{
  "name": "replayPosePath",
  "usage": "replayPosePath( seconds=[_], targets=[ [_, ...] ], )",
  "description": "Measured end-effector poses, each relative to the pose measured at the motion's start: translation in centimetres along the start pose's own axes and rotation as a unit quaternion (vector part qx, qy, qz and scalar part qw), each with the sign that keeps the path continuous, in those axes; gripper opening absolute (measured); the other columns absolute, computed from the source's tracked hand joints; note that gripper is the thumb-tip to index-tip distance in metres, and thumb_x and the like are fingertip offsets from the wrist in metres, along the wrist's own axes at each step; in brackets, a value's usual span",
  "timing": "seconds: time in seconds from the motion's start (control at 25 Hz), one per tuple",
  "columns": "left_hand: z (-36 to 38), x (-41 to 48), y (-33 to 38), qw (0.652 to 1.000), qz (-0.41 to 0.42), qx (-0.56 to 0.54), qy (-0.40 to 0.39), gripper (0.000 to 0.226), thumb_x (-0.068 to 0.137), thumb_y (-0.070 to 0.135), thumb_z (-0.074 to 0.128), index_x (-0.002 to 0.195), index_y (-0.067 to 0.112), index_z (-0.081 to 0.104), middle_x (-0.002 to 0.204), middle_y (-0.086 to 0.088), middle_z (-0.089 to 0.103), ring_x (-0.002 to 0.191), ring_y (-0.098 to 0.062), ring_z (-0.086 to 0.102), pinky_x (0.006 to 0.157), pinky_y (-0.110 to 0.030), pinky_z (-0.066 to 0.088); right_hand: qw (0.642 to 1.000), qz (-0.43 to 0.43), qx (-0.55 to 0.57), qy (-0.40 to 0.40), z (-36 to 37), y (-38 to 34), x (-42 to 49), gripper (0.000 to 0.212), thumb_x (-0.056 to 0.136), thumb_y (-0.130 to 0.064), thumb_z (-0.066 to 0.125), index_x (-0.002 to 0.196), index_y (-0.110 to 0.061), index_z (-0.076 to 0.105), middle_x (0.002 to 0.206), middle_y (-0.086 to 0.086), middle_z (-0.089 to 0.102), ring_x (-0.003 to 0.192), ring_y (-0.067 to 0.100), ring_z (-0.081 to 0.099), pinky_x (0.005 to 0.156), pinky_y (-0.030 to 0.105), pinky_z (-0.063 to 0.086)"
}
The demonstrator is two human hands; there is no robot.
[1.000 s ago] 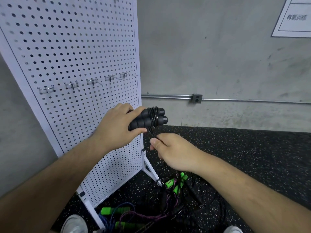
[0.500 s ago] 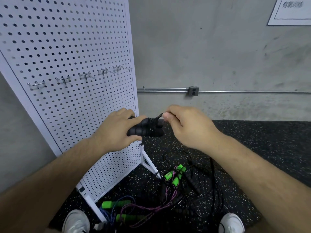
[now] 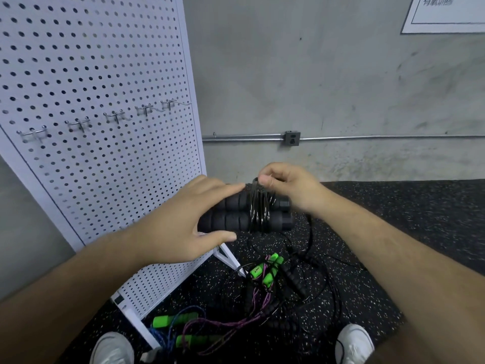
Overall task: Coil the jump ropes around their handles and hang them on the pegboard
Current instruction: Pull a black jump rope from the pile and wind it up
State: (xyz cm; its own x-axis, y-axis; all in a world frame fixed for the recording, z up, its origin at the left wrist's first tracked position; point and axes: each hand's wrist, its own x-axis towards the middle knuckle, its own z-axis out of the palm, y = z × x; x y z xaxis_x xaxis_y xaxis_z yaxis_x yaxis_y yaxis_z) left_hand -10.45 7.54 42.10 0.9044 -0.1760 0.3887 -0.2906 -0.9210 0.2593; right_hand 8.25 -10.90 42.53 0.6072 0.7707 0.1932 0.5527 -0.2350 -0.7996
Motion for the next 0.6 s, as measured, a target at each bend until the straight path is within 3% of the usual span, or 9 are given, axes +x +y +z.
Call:
replayPosePath(
  seconds=[0.04,0.12,0.16,0.24,0.36,0.48,0.6],
  targets=[
    [-0.2,0.1,0.0,1.0,-0.01,-0.007,0.006,0.076,0.086,0.057,0.066,0.152,0.031,0.039,0.126,0.023,0.048,0.124,-0.003,0.042,0.107,-0.012,0.028,0.999,0.012,0.035,-0.025,0.6,0.0,-0.4,0.021,0.099,-0.02,0.061,0.081,-0.03,0.063,0.083,-0.006,0.064,0.073,0.003,0.061,0.078,0.027,0.057],
    [-0.5,0.5,-0.5,0.998,-0.041,0.004,0.038,0.079,0.084,0.06,0.065,0.152,0.028,0.041,0.128,0.02,0.049,0.124,-0.001,0.04,0.107,-0.012,0.027,0.996,0.038,0.008,-0.081,3.1,-0.3,-1.4,0.03,0.102,-0.006,0.05,0.078,-0.023,0.057,0.071,-0.007,0.053,0.06,0.002,0.053,0.059,0.015,0.047],
    [-0.6,0.7,-1.1,0.997,-0.055,0.02,0.058,0.08,0.083,0.061,0.064,0.152,0.026,0.042,0.128,0.016,0.05,0.122,-0.002,0.04,0.107,-0.016,0.027,0.994,0.046,-0.009,-0.1,4.7,-0.4,-1.9,0.031,0.105,-0.014,0.045,0.079,-0.023,0.058,0.066,-0.006,0.049,0.054,0.008,0.048,0.051,0.02,0.042],
    [-0.7,0.9,-2.7,0.992,-0.077,0.058,0.079,0.079,0.083,0.059,0.066,0.15,0.024,0.044,0.125,0.01,0.051,0.119,-0.007,0.04,0.107,-0.026,0.031,0.994,0.043,-0.002,-0.103,7.7,-0.6,-2.6,0.033,0.108,-0.034,0.038,0.085,-0.029,0.061,0.067,0.0,0.05,0.056,0.015,0.044,0.05,0.027,0.037],
    [-0.5,1.1,-5.1,0.987,-0.113,0.092,0.074,0.076,0.085,0.049,0.075,0.15,0.025,0.044,0.117,0.01,0.049,0.115,-0.01,0.038,0.106,-0.034,0.035,0.995,0.049,0.009,-0.085,9.8,-1.1,-3.0,0.032,0.108,-0.037,0.035,0.087,-0.025,0.056,0.074,0.006,0.052,0.059,0.019,0.044,0.054,0.031,0.037],
    [-0.1,1.1,-6.8,0.981,-0.138,0.114,0.073,0.077,0.085,0.047,0.076,0.15,0.022,0.044,0.117,0.007,0.05,0.115,-0.013,0.039,0.106,-0.037,0.035,0.994,0.031,-0.051,-0.095,10.2,-1.9,-3.5,0.032,0.108,-0.037,0.036,0.09,-0.022,0.057,0.072,-0.003,0.053,0.058,0.012,0.047,0.053,0.029,0.039],
    [0.1,1.1,-7.4,0.98,-0.135,0.135,0.062,0.076,0.085,0.047,0.076,0.15,0.022,0.045,0.119,0.003,0.055,0.113,-0.014,0.041,0.105,-0.04,0.037,0.99,0.003,-0.114,-0.089,9.4,-2.8,-3.7,0.032,0.108,-0.035,0.037,0.094,-0.017,0.059,0.073,-0.008,0.052,0.06,0.005,0.049,0.048,0.015,0.033]
  ],
)
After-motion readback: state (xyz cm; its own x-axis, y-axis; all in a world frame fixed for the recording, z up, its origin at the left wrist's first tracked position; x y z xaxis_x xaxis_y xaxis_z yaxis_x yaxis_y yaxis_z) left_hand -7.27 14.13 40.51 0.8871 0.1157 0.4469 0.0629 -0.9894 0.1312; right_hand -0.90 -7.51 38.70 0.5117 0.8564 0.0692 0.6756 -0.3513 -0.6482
